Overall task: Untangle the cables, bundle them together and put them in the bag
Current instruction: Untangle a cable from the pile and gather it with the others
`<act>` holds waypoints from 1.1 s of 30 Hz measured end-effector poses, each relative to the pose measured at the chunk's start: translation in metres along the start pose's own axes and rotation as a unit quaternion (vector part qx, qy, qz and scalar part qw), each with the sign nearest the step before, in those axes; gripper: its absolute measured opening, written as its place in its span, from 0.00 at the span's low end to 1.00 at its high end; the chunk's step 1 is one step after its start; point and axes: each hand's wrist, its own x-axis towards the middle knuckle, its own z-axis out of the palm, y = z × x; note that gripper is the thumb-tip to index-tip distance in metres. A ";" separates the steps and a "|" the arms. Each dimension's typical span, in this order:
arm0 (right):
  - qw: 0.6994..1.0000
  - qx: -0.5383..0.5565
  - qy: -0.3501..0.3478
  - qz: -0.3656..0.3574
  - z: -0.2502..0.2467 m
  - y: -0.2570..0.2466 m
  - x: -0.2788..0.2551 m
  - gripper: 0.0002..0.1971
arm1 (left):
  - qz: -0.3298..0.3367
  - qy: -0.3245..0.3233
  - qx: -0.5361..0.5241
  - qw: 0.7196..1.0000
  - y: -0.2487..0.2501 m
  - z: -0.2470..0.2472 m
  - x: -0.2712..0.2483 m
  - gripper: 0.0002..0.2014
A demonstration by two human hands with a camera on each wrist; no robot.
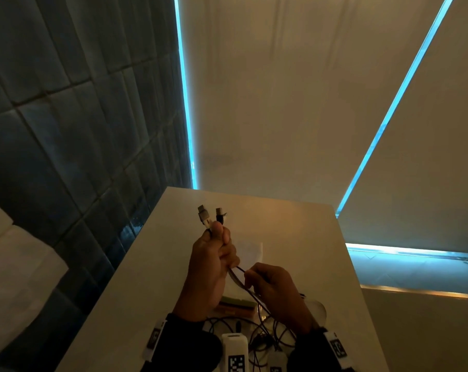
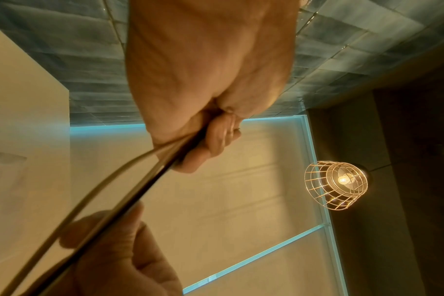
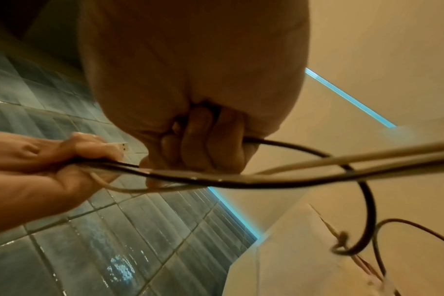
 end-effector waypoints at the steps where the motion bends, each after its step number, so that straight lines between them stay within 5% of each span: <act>1: 1.000 -0.006 0.001 -0.001 0.002 0.003 0.000 0.17 | -0.002 0.000 -0.001 1.000 0.001 -0.002 0.001 0.19; 23: 0.985 -0.140 0.024 0.103 0.013 0.069 -0.008 0.19 | -0.010 -0.002 -0.005 1.000 0.008 -0.018 0.000 0.16; 28: 0.987 -0.014 0.155 0.028 -0.006 0.020 0.001 0.13 | -0.013 0.021 0.044 0.999 0.012 -0.017 0.000 0.17; 33: 0.979 0.119 0.144 -0.076 -0.020 -0.045 -0.001 0.11 | -0.019 0.050 0.128 0.990 0.009 -0.011 -0.004 0.15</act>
